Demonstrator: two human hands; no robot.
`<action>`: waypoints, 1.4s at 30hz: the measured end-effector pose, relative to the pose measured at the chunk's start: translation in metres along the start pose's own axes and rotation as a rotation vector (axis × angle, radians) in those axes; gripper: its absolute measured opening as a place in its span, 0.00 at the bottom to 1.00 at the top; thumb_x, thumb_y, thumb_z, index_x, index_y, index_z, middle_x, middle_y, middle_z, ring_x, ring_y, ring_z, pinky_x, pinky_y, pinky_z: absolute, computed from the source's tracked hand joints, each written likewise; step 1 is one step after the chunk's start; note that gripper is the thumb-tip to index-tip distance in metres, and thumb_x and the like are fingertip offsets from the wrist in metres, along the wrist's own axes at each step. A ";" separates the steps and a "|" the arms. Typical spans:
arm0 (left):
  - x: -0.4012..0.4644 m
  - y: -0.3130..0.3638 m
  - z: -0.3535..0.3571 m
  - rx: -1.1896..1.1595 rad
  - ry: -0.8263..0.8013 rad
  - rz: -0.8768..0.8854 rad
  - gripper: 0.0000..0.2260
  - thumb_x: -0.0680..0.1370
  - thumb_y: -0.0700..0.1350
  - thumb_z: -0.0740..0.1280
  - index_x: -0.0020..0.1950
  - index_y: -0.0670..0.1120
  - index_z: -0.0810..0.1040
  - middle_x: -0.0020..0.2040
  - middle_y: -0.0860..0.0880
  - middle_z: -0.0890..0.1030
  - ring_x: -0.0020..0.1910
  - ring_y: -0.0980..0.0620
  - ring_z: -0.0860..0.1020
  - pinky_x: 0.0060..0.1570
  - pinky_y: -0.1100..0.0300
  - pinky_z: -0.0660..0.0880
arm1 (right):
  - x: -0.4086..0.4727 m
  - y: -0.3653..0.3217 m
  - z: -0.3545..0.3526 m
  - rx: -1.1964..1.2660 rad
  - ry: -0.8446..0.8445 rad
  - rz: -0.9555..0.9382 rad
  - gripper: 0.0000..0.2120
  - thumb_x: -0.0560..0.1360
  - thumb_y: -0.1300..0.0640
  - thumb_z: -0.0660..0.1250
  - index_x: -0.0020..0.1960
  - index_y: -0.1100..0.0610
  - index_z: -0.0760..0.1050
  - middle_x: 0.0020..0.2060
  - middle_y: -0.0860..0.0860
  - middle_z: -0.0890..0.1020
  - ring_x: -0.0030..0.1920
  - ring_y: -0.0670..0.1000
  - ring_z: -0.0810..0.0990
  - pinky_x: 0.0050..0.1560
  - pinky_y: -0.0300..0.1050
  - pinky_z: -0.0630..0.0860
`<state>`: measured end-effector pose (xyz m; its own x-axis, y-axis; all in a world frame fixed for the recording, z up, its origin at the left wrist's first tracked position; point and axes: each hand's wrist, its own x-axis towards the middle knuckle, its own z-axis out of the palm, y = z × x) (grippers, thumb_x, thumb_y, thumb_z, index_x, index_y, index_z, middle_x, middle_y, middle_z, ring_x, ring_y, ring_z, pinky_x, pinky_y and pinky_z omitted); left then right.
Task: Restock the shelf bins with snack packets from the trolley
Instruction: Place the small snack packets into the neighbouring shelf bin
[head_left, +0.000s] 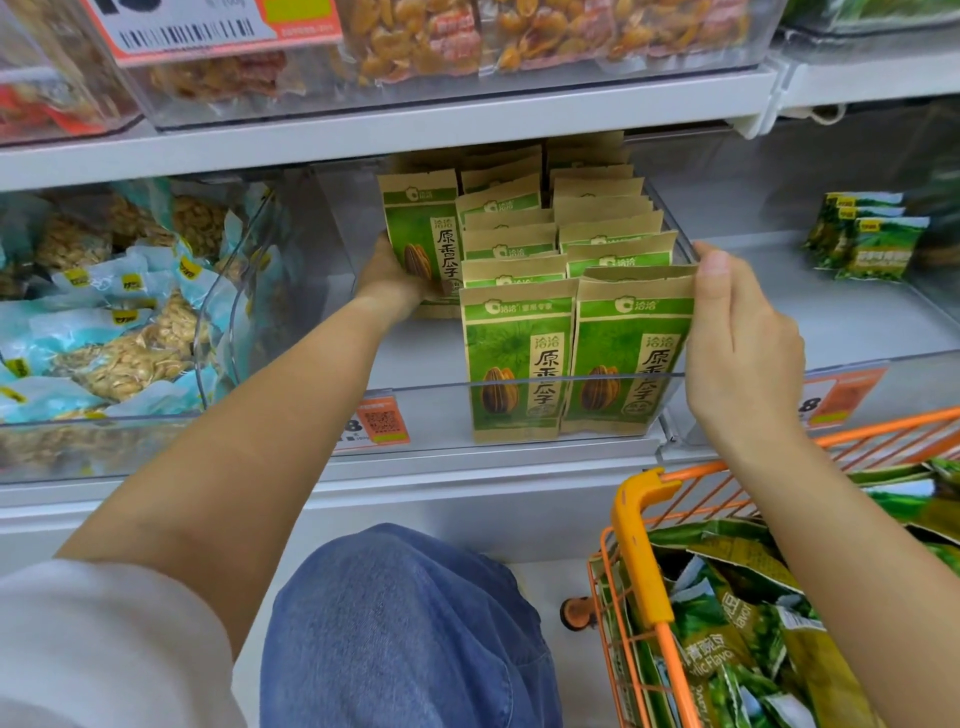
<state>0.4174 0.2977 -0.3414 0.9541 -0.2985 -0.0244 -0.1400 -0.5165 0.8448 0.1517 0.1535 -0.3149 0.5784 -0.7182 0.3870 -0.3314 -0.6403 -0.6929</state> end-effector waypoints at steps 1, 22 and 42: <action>0.000 0.001 0.002 0.022 0.003 -0.020 0.32 0.70 0.39 0.75 0.71 0.45 0.64 0.62 0.49 0.75 0.62 0.48 0.73 0.58 0.61 0.68 | 0.000 0.000 0.000 0.000 0.002 0.000 0.29 0.79 0.42 0.41 0.69 0.51 0.69 0.52 0.60 0.81 0.53 0.64 0.75 0.42 0.48 0.60; -0.194 0.079 -0.041 0.212 0.123 0.728 0.11 0.77 0.43 0.66 0.58 0.50 0.79 0.54 0.57 0.78 0.59 0.56 0.72 0.56 0.68 0.64 | -0.026 0.024 -0.072 -0.191 -0.081 -0.178 0.22 0.81 0.45 0.53 0.70 0.54 0.68 0.65 0.55 0.74 0.65 0.57 0.70 0.61 0.51 0.66; -0.307 0.087 0.164 0.572 -0.565 1.077 0.16 0.78 0.50 0.65 0.66 0.51 0.75 0.71 0.50 0.69 0.74 0.48 0.61 0.73 0.51 0.54 | -0.122 0.107 -0.331 -1.262 -0.166 0.328 0.17 0.75 0.39 0.64 0.45 0.54 0.70 0.46 0.52 0.80 0.51 0.56 0.79 0.47 0.46 0.69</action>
<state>0.0692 0.2129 -0.3482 0.0796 -0.9816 0.1734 -0.9686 -0.0350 0.2463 -0.2016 0.0822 -0.2349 0.3922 -0.9042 0.1691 -0.8850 -0.3208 0.3373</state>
